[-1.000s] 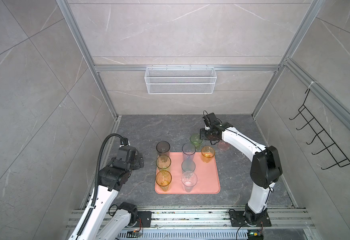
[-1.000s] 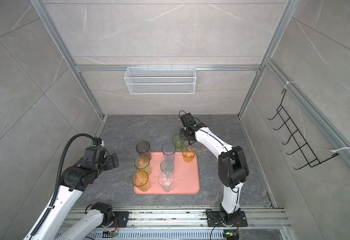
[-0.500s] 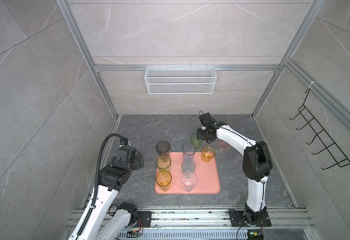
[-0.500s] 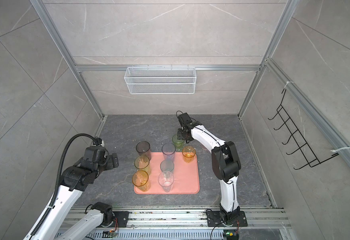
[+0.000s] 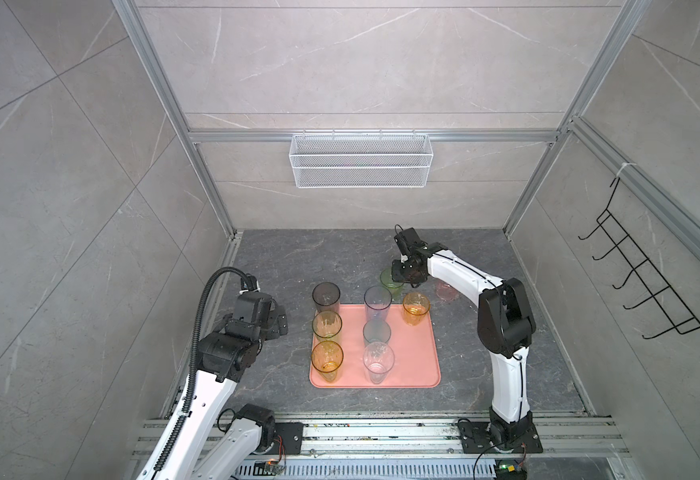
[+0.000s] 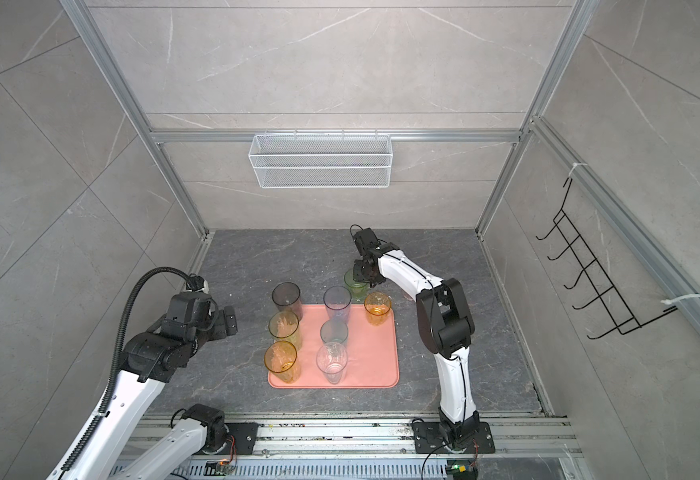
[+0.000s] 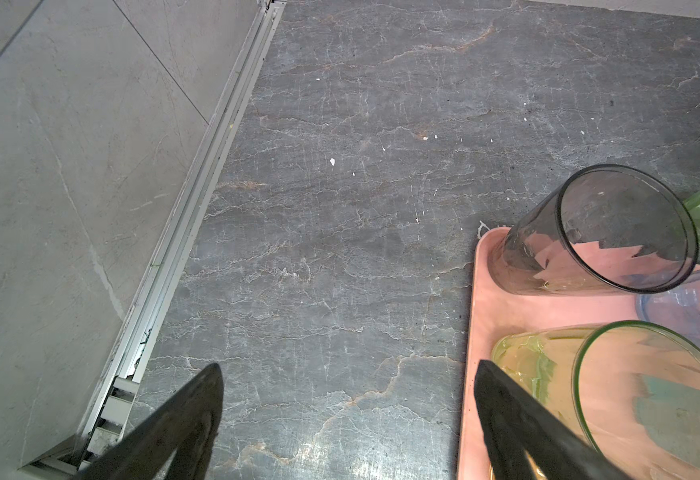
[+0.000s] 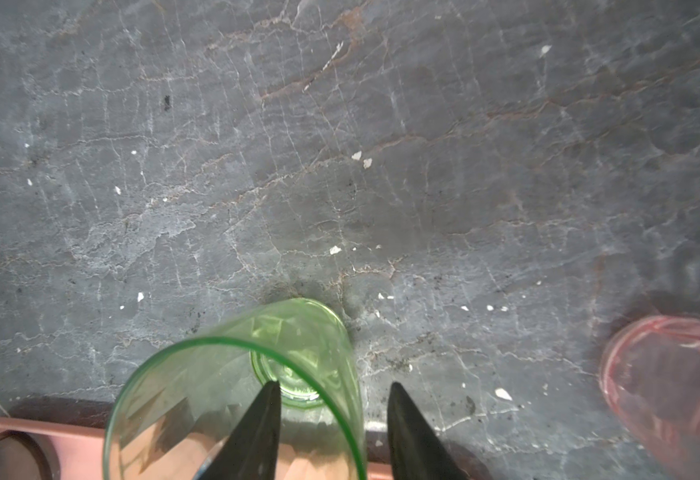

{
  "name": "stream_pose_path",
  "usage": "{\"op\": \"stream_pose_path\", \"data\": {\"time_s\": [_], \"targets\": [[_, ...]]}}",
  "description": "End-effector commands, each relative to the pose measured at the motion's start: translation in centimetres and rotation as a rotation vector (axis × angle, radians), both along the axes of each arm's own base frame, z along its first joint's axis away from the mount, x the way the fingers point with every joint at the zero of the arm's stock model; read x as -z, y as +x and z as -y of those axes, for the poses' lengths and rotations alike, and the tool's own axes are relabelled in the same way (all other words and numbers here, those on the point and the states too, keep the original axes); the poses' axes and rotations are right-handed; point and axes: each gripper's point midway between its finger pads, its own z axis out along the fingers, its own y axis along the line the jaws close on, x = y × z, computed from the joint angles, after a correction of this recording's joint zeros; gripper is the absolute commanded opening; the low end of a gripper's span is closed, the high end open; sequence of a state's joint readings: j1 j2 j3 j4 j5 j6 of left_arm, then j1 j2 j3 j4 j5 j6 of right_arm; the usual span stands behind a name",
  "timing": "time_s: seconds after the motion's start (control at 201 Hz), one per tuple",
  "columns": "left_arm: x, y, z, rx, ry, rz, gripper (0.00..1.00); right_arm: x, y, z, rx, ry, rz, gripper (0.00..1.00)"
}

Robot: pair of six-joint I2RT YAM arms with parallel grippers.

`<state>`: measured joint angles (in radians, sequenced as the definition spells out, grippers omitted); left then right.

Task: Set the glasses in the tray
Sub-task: 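Lower the right gripper onto the green glass rim and close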

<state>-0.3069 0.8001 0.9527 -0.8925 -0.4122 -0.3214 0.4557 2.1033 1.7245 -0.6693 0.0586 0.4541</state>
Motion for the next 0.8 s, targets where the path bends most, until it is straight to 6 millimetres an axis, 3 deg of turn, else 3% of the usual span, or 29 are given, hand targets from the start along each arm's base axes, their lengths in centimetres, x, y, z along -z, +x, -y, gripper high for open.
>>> {"op": "stream_pose_path", "data": {"time_s": [0.0,0.493,0.792], "targets": [[0.0,0.3,0.0,0.004,-0.001,0.007,0.95,0.4,0.1,-0.3,0.008,0.011,-0.02,0.41],[0.1,0.3,0.1,0.007,-0.002,0.006,0.95,0.9,0.2,-0.9,-0.001,0.038,-0.039,0.14],[0.1,0.3,0.1,0.006,-0.002,0.004,0.95,-0.3,0.3,-1.1,-0.006,0.046,-0.013,0.0]]}}
